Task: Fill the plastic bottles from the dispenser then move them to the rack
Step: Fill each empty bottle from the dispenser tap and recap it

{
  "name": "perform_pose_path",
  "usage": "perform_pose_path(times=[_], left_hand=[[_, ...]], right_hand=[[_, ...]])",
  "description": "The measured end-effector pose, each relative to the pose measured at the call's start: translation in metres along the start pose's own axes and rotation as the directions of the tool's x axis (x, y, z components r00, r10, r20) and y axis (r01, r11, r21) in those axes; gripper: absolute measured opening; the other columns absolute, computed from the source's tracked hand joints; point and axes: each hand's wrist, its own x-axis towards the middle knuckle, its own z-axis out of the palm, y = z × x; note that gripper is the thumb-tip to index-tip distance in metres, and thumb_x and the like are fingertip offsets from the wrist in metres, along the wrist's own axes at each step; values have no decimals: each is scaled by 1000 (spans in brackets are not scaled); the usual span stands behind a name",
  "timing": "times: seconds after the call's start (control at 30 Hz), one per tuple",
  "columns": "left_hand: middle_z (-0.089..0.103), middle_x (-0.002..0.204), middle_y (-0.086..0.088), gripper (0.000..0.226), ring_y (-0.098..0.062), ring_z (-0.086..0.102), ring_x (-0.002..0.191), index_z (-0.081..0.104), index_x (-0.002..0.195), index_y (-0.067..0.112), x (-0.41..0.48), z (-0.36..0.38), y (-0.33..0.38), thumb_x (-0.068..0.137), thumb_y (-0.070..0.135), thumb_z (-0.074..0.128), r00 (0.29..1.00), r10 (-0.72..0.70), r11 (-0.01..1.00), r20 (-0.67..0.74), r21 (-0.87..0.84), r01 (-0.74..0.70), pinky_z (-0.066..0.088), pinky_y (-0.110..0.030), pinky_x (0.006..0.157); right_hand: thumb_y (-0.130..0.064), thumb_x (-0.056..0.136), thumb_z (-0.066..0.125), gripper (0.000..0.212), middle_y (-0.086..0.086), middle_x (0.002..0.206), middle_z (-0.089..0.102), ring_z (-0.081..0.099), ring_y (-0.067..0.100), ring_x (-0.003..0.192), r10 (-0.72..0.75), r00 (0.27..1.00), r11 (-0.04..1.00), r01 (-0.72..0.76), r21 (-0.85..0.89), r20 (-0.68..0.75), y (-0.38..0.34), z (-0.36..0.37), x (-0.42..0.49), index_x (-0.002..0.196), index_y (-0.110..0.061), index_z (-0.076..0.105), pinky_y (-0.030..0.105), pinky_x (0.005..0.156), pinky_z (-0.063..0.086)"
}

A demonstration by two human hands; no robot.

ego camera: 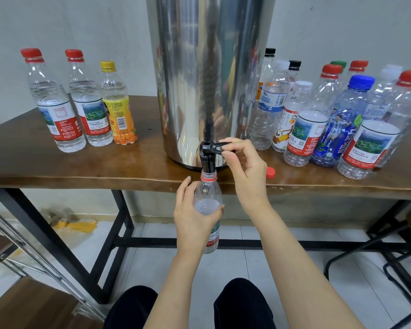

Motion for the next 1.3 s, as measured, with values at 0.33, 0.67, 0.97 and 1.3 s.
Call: perform_pose_path(times=[0.33,0.67,0.97,1.3], left_hand=[[37,151,7,79,3,33,124,50,138,19,0,-1,2,69,28,88,1000,-6,1000,23,-4,7,28,-16,101],[35,152,7,79,5,30,125,50,137,19,-1,-1,2,69,26,89,1000,8,1000,24,-24,-7,29,-19,102],[36,152,6,79,6,30,125,50,137,18,0,-2,2,68,26,89,1000,9,1000,23,-5,-9,24,-10,98],[37,151,5,79,5,30,125,50,138,18,0,-2,2,69,26,88,1000,9,1000,18,4,-9,23,-6,99]], right_hand=[[-23,93,59,11,-14,110,67,64,16,106,-5,1000,1000,5,24,4,0,0,0,95,-33,62,32,88,50],[-23,93,59,13,-18,110,67,64,15,107,0,1000,1000,0,21,6,-2,0,0,95,-36,62,33,90,50],[-26,93,58,10,-16,110,67,64,17,105,-4,1000,1000,4,14,0,-2,0,0,95,-36,62,35,88,51],[-24,93,59,12,-19,109,67,64,15,104,4,1000,1000,-4,17,0,-1,1,0,94,-36,62,34,87,51]])
